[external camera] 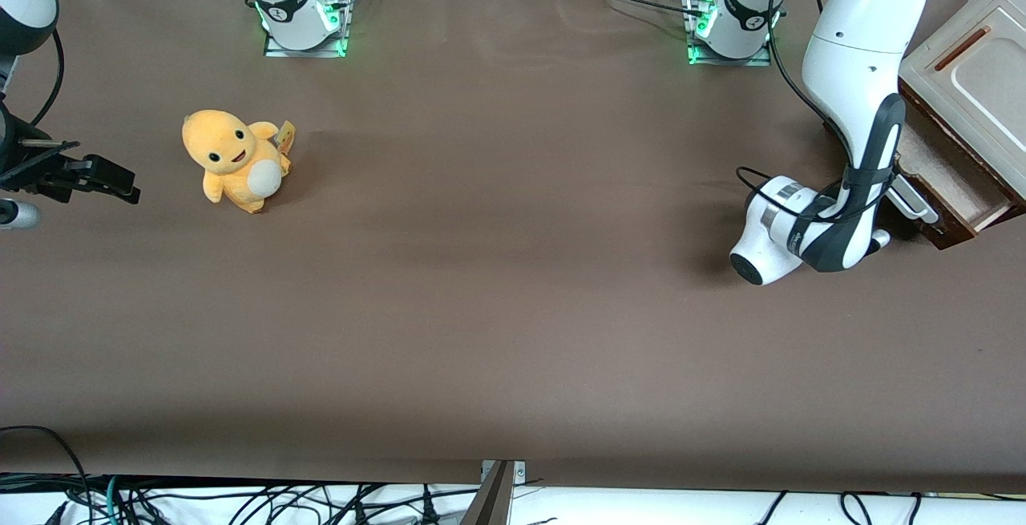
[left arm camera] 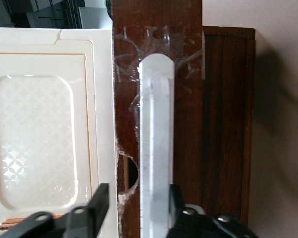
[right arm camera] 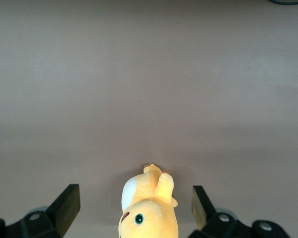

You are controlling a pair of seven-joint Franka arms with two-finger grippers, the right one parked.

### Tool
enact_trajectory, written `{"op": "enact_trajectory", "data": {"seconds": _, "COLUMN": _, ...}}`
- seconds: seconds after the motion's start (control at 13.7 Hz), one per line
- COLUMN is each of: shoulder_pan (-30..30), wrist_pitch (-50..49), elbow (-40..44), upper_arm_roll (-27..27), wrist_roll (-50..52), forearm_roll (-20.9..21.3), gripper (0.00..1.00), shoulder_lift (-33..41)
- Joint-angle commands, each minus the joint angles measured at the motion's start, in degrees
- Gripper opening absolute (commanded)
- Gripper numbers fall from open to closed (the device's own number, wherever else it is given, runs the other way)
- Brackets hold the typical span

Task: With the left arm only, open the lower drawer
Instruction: 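Pull the handle with the left gripper, sliding the drawer outward, then open the left gripper and lift it away from the handle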

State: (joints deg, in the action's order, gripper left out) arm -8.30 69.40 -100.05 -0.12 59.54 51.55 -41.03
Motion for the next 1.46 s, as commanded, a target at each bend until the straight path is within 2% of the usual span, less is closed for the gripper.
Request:
{"op": "enact_trajectory", "data": {"seconds": 0.0, "shoulder_pan": -0.58, "wrist_pitch": -1.72, "elbow": 1.51, "upper_arm_roll": 0.30, "wrist_roll": -4.85, "forearm_roll": -1.28, "gripper": 1.00, "shoulder_lift": 1.74}}
{"op": "enact_trajectory", "data": {"seconds": 0.15, "shoulder_pan": -0.32, "wrist_pitch": -1.55, "elbow": 2.92, "upper_arm_roll": 0.30, "wrist_roll": -9.77, "forearm_roll": -3.20, "gripper": 1.00, "shoulder_lift": 3.84}}
{"op": "enact_trajectory", "data": {"seconds": 0.29, "shoulder_pan": -0.23, "wrist_pitch": -1.63, "elbow": 5.37, "upper_arm_roll": 0.39, "wrist_roll": -14.43, "forearm_roll": -7.05, "gripper": 1.00, "shoulder_lift": 5.60}}
{"op": "enact_trajectory", "data": {"seconds": 0.59, "shoulder_pan": -0.58, "wrist_pitch": -1.72, "elbow": 9.95, "upper_arm_roll": 0.30, "wrist_roll": -24.18, "forearm_roll": -18.65, "gripper": 1.00, "shoulder_lift": 11.40}}
{"op": "enact_trajectory", "data": {"seconds": 0.95, "shoulder_pan": -1.02, "wrist_pitch": -2.07, "elbow": 18.56, "upper_arm_roll": -0.05, "wrist_roll": -35.78, "forearm_roll": -35.17, "gripper": 1.00, "shoulder_lift": 16.93}}
{"op": "enact_trajectory", "data": {"seconds": 1.39, "shoulder_pan": -0.58, "wrist_pitch": -1.55, "elbow": 27.53, "upper_arm_roll": -0.49, "wrist_roll": -45.63, "forearm_roll": -51.26, "gripper": 1.00, "shoulder_lift": 22.47}}
